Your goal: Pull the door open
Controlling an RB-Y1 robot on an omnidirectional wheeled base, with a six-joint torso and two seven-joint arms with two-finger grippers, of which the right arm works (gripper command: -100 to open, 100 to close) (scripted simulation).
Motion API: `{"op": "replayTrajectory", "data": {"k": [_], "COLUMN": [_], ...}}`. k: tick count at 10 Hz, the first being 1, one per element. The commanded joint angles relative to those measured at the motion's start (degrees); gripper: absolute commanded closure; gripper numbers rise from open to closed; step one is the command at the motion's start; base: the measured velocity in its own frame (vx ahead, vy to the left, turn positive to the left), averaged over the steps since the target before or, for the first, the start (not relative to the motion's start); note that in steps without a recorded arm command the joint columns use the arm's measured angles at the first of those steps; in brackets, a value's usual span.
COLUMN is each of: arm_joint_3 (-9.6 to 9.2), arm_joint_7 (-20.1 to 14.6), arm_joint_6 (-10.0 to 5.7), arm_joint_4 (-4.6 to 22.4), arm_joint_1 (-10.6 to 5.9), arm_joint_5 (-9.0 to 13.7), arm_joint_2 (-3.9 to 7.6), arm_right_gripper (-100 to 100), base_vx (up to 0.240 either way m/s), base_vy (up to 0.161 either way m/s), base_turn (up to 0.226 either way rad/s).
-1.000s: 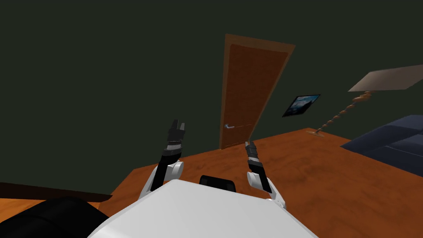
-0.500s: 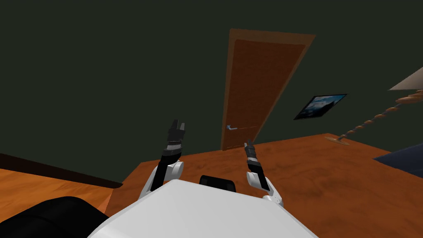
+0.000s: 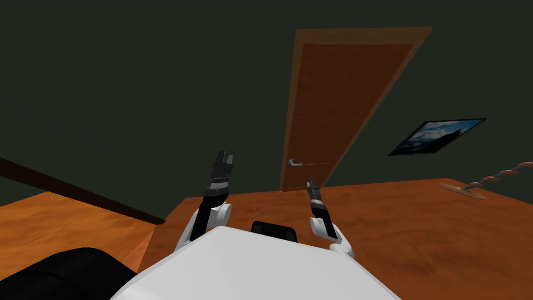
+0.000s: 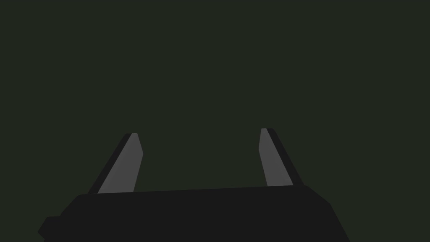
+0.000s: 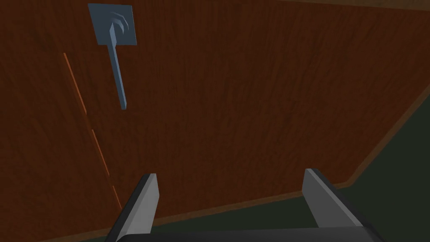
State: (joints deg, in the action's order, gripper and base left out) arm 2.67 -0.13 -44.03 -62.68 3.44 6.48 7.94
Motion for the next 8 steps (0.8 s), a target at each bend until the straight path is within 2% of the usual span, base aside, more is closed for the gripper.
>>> {"op": "replayTrajectory", "data": {"k": [1, 3, 4, 5, 7, 8], "arm_joint_3": [0.04, 0.06, 0.06, 0.07, 0.09, 0.09], "arm_joint_7": [-0.5, -1.1, -1.1, -1.4, -2.0, -2.0], "arm_joint_6": [-0.17, -0.8, -0.8, -1.12, -1.7, -1.7], "arm_joint_4": [2.9, 6.8, 7.4, 9.4, 12.9, 13.2], "arm_joint_1": [-1.51, -3.28, -3.28, -4.16, -5.77, -5.77], "arm_joint_5": [0.2, 0.4, 0.4, 0.5, 0.7, 0.7], "arm_joint_2": [0.34, 0.69, 0.69, 0.87, 1.18, 1.18], "arm_right_gripper": [-100, -100, -100, -100, -100, -100], "base_vx": [0.054, 0.065, 0.038, 0.031, 0.048, 0.031], "base_vy": [-0.086, -0.086, -0.061, -0.048, -0.078, -0.057], "base_turn": [0.21, 0.18, 0.054, 0.106, 0.191, 0.052]}}
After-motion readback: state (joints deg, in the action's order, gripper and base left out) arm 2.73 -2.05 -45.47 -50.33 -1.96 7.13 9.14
